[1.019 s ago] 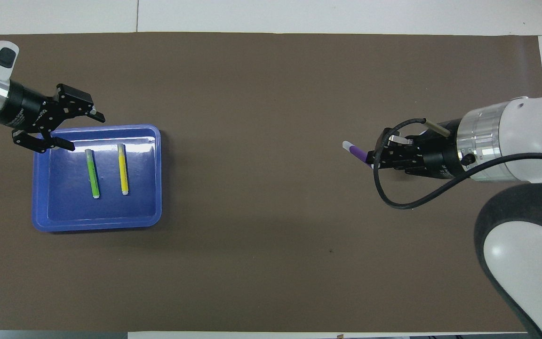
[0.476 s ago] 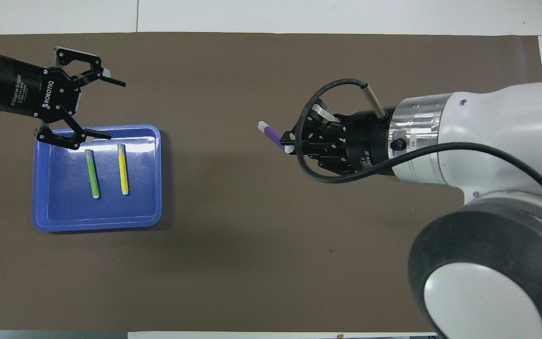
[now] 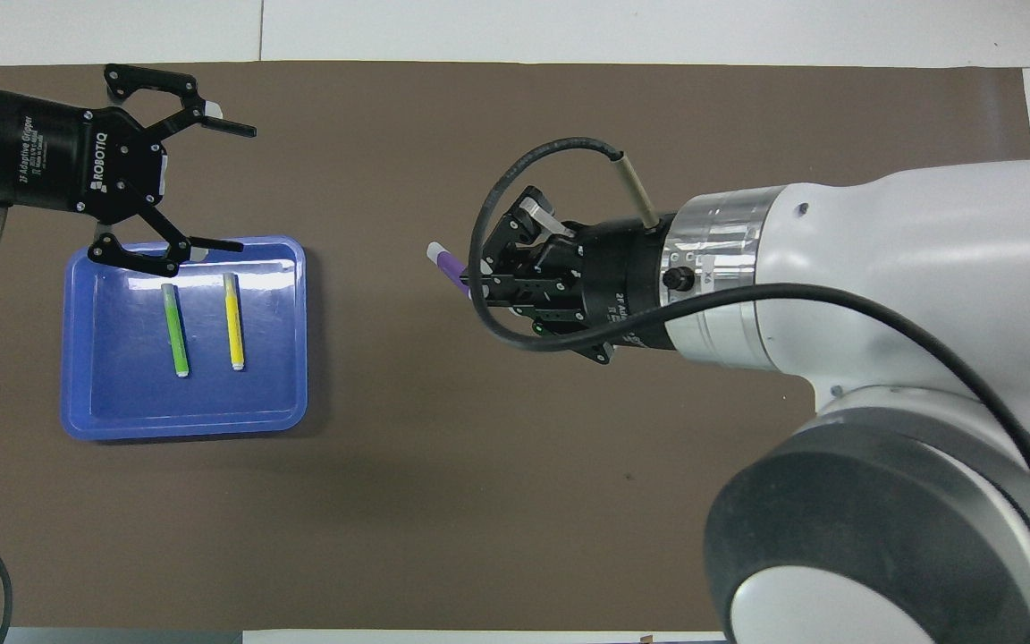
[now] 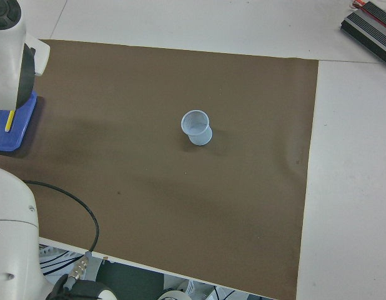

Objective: Right arm passes pens to left for tray arrangement
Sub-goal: 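Carry the purple pen toward center while the left gripper approaches, then close the left gripper on the purple pen and open the right gripper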

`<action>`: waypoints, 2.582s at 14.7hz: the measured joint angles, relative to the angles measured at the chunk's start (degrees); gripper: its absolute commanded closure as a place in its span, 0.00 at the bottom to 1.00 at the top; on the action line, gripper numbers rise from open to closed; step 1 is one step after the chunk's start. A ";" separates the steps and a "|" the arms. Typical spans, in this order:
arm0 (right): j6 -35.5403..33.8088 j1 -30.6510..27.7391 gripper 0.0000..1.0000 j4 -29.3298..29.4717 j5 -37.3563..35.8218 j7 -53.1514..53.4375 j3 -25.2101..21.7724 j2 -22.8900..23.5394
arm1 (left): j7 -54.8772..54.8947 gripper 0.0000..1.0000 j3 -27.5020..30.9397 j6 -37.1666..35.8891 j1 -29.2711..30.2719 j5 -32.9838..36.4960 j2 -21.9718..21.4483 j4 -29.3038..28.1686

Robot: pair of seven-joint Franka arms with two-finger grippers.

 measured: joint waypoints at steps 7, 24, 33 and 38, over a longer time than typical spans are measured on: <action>2.00 0.03 1.00 3.68 0.26 4.55 3.06 3.96 | -4.77 0.00 -0.36 5.94 -6.11 -2.76 -2.84 -4.72; 2.73 0.04 1.00 3.86 0.26 4.55 3.75 4.42 | -3.83 0.26 -0.06 5.51 -7.96 -3.22 -5.79 -8.08; 2.73 0.07 1.00 3.84 0.25 4.55 3.82 4.52 | -2.37 0.51 0.20 4.77 -7.83 -3.22 -6.61 -9.04; 2.73 0.08 1.00 3.84 0.23 4.55 3.82 4.57 | -2.02 0.60 0.28 4.23 -7.17 -3.22 -6.73 -9.25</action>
